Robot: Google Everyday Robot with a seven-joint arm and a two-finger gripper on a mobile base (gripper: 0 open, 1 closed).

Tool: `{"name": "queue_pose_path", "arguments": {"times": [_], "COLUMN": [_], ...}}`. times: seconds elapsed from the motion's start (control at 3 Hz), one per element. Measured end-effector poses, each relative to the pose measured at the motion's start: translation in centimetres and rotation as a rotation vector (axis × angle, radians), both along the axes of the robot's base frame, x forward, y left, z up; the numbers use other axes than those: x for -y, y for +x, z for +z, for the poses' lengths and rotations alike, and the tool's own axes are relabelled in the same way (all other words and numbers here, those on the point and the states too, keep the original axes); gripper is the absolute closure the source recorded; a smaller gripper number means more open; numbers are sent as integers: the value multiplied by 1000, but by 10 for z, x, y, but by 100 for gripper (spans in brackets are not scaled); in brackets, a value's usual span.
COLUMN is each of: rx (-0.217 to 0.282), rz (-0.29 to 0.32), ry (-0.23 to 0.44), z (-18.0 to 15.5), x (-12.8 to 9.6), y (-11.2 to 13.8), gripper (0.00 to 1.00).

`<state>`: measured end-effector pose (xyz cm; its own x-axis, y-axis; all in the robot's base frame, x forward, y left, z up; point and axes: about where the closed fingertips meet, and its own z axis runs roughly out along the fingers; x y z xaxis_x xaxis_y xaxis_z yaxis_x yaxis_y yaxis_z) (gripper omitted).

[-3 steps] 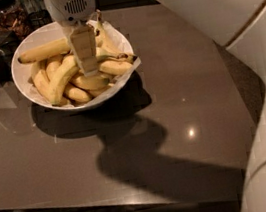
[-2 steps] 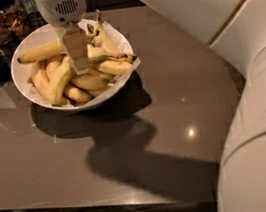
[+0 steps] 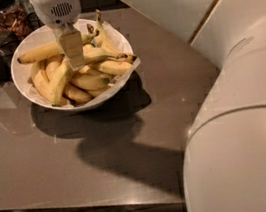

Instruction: Pick banana from white bowl

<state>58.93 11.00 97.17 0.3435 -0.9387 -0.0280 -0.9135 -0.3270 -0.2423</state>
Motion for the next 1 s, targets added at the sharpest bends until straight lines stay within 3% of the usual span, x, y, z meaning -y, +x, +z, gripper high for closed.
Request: {"name": "queue_pose_path", "arguments": {"times": [1.0], "rx": [-58], "rz": [-9], "ry": [-80], "z": [-37], "x": [7], "y": [4], "gripper": [41]}}
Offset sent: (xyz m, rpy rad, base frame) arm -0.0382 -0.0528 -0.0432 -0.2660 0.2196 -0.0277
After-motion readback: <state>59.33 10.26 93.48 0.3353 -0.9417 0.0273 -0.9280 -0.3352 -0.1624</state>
